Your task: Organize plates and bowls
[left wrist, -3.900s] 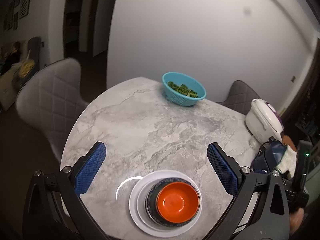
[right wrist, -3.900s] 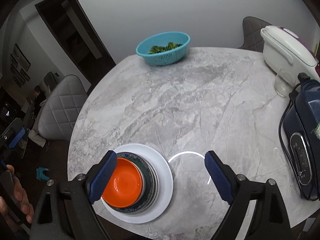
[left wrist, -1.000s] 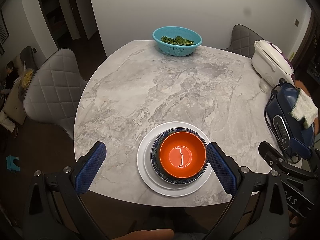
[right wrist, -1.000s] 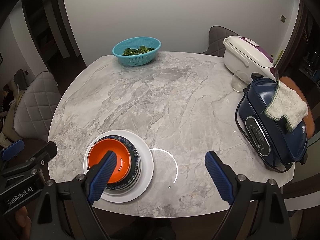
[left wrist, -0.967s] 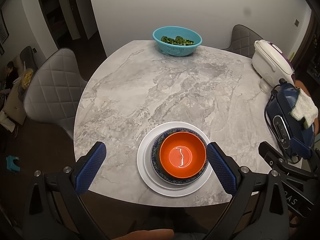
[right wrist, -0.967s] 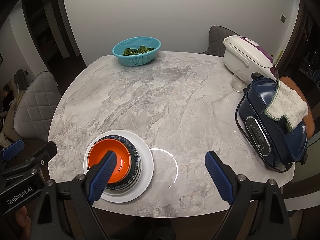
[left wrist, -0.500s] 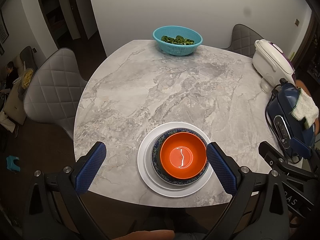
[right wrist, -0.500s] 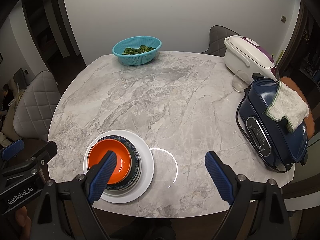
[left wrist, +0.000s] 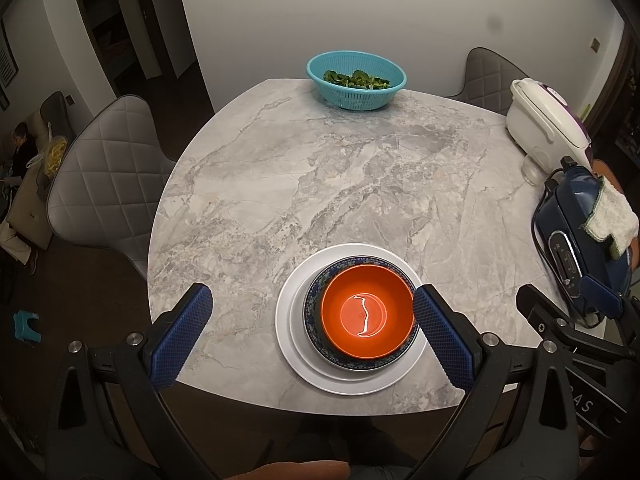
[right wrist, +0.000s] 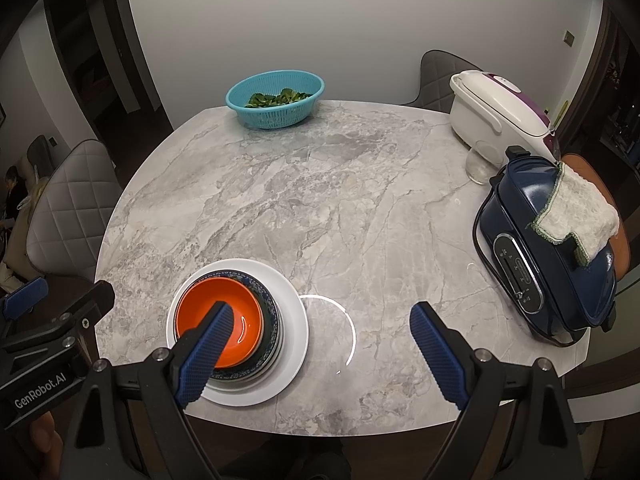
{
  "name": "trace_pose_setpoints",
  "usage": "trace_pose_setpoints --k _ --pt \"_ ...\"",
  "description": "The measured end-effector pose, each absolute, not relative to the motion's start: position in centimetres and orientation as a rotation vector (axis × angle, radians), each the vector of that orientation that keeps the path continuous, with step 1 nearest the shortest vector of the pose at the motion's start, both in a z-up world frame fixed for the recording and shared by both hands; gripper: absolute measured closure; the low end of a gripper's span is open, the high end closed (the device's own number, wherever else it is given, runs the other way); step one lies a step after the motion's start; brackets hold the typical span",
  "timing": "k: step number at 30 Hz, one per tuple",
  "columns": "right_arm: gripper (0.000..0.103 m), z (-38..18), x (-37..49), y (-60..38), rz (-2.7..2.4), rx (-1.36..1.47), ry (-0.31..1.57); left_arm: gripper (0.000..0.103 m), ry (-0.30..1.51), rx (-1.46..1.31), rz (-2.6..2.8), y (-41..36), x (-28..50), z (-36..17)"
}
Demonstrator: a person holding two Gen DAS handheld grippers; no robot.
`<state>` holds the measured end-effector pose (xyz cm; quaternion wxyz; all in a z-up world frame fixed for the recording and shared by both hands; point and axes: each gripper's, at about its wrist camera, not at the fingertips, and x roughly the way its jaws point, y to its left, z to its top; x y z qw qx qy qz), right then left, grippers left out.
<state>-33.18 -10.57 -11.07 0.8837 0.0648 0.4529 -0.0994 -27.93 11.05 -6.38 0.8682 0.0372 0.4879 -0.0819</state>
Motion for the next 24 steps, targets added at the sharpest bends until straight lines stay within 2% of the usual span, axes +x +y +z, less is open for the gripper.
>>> trace_pose_setpoints --k 24 --pt "0.011 -11.42 -33.23 -10.44 -0.198 0.131 0.95 0.001 1.024 0.079 -0.179 11.24 -27.45 -6.63"
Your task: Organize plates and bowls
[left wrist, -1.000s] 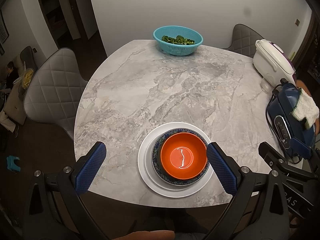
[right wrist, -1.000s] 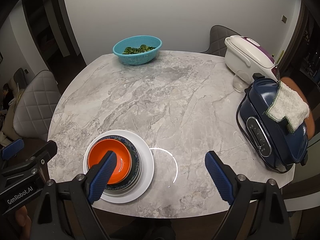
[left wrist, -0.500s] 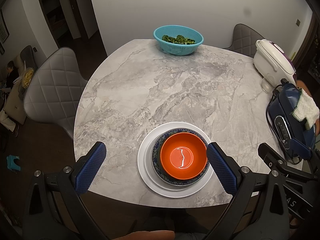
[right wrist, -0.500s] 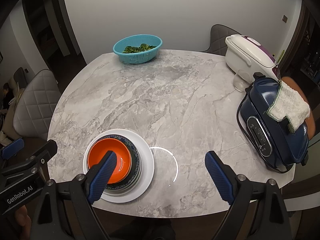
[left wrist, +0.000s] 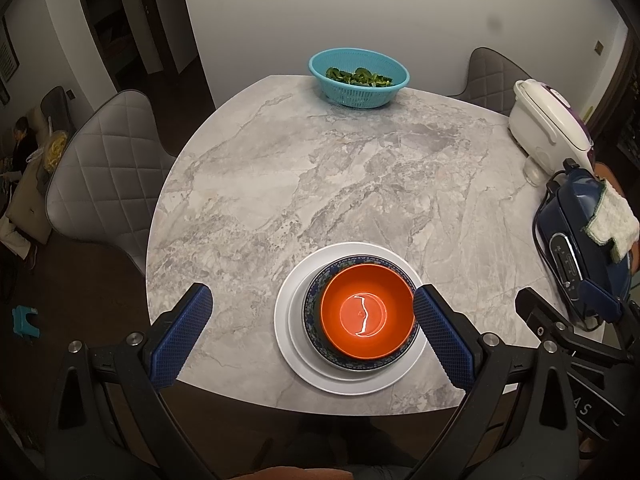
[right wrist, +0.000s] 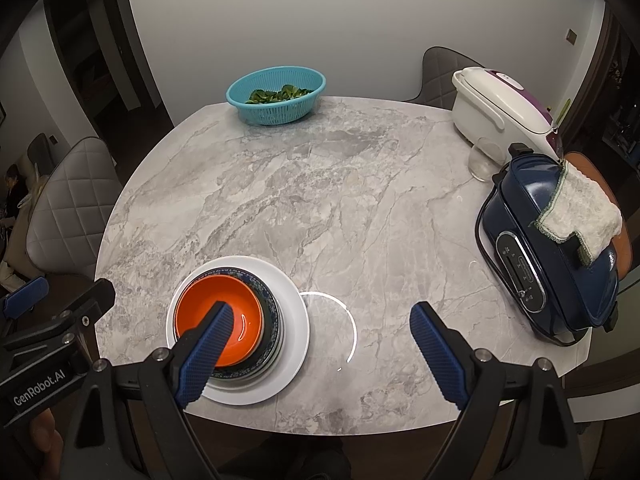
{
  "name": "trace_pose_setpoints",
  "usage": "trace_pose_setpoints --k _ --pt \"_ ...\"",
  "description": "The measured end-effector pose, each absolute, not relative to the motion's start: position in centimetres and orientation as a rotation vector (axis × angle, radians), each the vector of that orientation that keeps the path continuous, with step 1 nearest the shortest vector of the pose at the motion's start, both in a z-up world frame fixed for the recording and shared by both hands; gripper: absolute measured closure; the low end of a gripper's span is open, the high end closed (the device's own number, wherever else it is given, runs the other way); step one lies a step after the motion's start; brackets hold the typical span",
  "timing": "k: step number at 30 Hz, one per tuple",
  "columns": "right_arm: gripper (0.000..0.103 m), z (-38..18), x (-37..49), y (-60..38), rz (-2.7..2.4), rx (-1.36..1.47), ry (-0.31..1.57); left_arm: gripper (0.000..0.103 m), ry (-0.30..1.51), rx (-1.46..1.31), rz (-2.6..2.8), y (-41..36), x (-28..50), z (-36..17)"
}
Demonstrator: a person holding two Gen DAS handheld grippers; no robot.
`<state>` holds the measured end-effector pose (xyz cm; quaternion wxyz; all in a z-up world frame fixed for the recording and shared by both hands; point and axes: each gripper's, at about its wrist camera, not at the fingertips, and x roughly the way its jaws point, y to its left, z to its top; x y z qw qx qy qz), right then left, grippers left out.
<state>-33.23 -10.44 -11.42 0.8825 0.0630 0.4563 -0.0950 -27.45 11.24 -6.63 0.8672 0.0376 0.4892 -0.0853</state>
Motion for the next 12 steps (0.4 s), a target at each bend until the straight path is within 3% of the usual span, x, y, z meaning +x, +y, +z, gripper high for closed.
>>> trace_pose_setpoints --k 12 --pt "0.011 -11.8 -33.2 -10.4 -0.193 0.129 0.953 0.001 0.992 0.074 -0.158 10.7 -28.6 -7.1"
